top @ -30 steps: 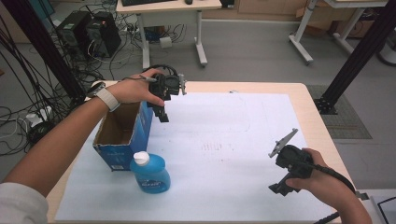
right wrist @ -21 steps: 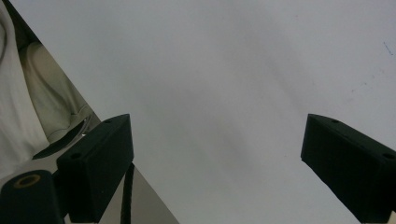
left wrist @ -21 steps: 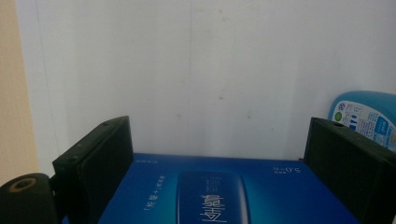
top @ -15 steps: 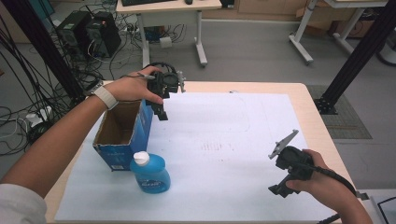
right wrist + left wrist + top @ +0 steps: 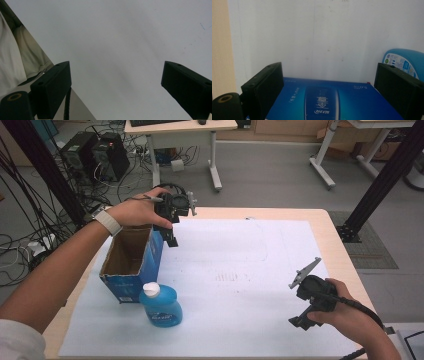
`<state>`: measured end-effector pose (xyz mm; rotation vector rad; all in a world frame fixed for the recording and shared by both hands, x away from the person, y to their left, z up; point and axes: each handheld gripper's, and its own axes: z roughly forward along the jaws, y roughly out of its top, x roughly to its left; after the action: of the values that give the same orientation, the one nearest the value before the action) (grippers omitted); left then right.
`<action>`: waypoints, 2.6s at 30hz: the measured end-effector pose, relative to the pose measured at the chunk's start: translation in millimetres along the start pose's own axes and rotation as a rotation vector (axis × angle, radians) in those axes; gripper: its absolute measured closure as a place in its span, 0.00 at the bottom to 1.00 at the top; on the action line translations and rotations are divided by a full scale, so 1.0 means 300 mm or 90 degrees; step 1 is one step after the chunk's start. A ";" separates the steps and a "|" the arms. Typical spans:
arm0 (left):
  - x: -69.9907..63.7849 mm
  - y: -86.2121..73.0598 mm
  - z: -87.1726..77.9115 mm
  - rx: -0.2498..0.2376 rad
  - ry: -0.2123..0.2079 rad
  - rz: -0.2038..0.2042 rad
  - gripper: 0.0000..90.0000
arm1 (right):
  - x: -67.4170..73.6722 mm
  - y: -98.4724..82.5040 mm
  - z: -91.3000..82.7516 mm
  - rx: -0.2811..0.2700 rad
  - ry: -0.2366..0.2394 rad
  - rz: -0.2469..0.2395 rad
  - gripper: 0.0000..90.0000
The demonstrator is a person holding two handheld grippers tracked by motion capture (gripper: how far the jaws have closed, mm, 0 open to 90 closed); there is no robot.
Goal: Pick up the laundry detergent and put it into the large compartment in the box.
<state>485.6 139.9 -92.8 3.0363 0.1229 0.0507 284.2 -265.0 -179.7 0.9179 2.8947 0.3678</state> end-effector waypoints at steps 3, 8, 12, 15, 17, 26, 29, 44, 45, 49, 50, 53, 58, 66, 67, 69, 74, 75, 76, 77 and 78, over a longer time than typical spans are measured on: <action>-0.011 -0.004 -0.003 0.001 0.002 -0.001 0.10 | -0.003 0.005 0.005 0.005 0.003 -0.002 0.10; -0.025 -0.007 -0.013 -0.001 0.002 -0.005 0.10 | -0.004 0.012 0.003 0.007 0.003 -0.008 0.10; -0.033 -0.004 -0.019 0.007 0.004 -0.009 0.10 | -0.008 0.017 0.001 0.009 0.006 -0.012 0.10; -0.035 -0.005 -0.029 0.009 0.004 -0.011 0.11 | -0.013 0.022 0.005 0.012 0.009 -0.017 0.10; -0.037 -0.008 -0.034 0.007 0.006 -0.013 0.10 | -0.013 0.019 0.008 0.006 0.010 -0.016 0.10; -0.058 -0.035 -0.074 -0.010 0.007 -0.011 0.11 | -0.011 0.027 0.026 0.003 0.016 -0.024 0.10; -0.072 -0.039 -0.082 -0.008 0.011 -0.010 0.11 | -0.011 0.030 0.025 0.002 0.015 -0.028 0.10; -0.100 -0.037 -0.107 -0.001 0.009 -0.009 0.11 | -0.014 0.040 0.030 -0.002 0.017 -0.034 0.10; -0.102 -0.039 -0.109 -0.003 0.008 -0.008 0.11 | -0.015 0.039 0.030 -0.003 0.016 -0.036 0.10; -0.108 -0.040 -0.117 0.002 0.004 -0.006 0.11 | -0.015 0.037 0.032 -0.004 0.017 -0.034 0.10; -0.112 -0.043 -0.118 0.000 0.005 -0.008 0.11 | -0.016 0.037 0.033 -0.004 0.017 -0.034 0.10; -0.120 -0.048 -0.131 0.002 0.004 -0.009 0.11 | -0.016 0.036 0.035 -0.005 0.018 -0.034 0.10; -0.139 -0.057 -0.158 0.002 -0.007 -0.013 0.11 | -0.014 0.033 0.032 -0.008 0.016 -0.034 0.10; -0.200 -0.053 -0.162 0.013 0.006 -0.015 0.12 | -0.006 0.031 0.032 -0.010 0.015 -0.040 0.10; -0.207 -0.054 -0.164 0.012 0.007 -0.015 0.12 | -0.004 0.031 0.031 -0.008 0.015 -0.038 0.10; -0.227 -0.051 -0.177 0.015 0.013 -0.009 0.12 | -0.001 0.028 0.028 -0.009 0.013 -0.036 0.10; -0.259 -0.050 -0.208 0.008 -0.004 -0.004 0.13 | 0.004 0.022 0.020 -0.010 0.009 -0.034 0.10; -0.266 -0.049 -0.210 0.011 -0.003 -0.004 0.13 | 0.005 0.022 0.019 -0.010 0.009 -0.034 0.10; -0.273 -0.049 -0.212 0.013 -0.001 -0.006 0.13 | 0.006 0.021 0.018 -0.010 0.008 -0.034 0.10; -0.280 -0.052 -0.214 0.013 0.001 -0.008 0.13 | 0.007 0.020 0.018 -0.011 0.008 -0.034 0.10; -0.286 -0.055 -0.216 0.012 0.003 -0.009 0.13 | 0.008 0.020 0.018 -0.011 0.008 -0.035 0.10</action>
<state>396.4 155.8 -32.5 3.0543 0.1457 0.0562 286.5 -257.9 -183.4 0.8335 2.9168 0.3961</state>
